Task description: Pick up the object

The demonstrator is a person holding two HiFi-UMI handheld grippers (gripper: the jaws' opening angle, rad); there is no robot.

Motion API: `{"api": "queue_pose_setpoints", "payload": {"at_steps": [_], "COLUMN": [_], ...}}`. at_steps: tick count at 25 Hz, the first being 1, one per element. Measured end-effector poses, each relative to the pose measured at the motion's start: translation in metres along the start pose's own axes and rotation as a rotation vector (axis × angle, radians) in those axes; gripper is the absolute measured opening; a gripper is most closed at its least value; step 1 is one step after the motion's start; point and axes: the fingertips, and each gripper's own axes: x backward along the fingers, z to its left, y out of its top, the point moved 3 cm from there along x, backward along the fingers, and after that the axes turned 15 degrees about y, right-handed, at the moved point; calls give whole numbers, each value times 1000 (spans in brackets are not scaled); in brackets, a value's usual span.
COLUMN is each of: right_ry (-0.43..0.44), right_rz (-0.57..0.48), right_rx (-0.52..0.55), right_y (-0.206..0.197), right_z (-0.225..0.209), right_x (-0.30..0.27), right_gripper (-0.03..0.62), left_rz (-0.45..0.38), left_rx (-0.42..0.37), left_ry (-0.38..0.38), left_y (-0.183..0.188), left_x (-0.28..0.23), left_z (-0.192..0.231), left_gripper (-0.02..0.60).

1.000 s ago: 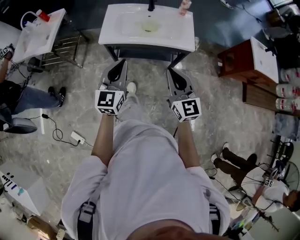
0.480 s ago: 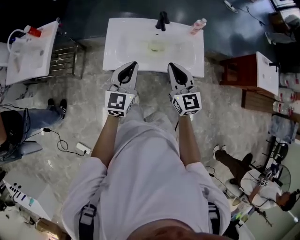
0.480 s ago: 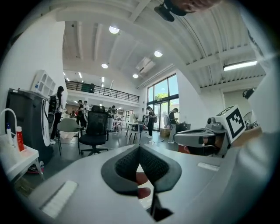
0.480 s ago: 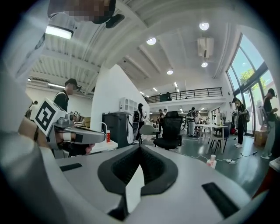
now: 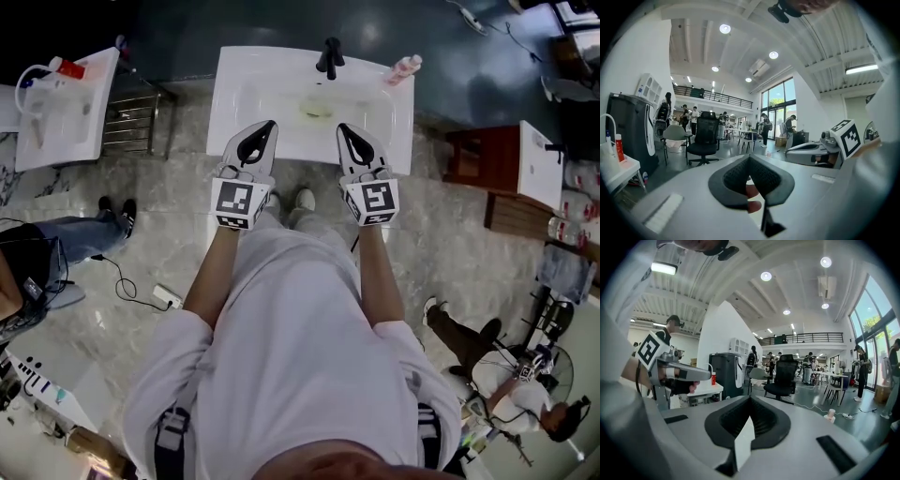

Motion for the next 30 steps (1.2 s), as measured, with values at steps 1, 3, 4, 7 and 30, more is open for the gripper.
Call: {"api": "queue_pose_setpoints", "payload": {"at_steps": [1,3,4,7,30], "right_ry": [14,42,57,105,559], "right_rz": [22,69,94,181,1011], "right_rx": [12,35,40,33,370], "right_y": [-6,-17,-22,-41,-310], "right_z": [-4,-13,-18,-30,-79], "right_x": [-2,-6,-9,-20,-169], "right_gripper": [2,3,9,244,426], "left_rz": [-1,-1,1,9,207], "left_rx": [2,4,4,6,-30], "left_ry": [7,18,25,50,371], "left_y": [1,2,2,0,-42], "left_x": [-2,-6,-9,-13,82], "left_z": [0,-1,-1,1,27], "left_gripper": [0,0,0,0,0]}}
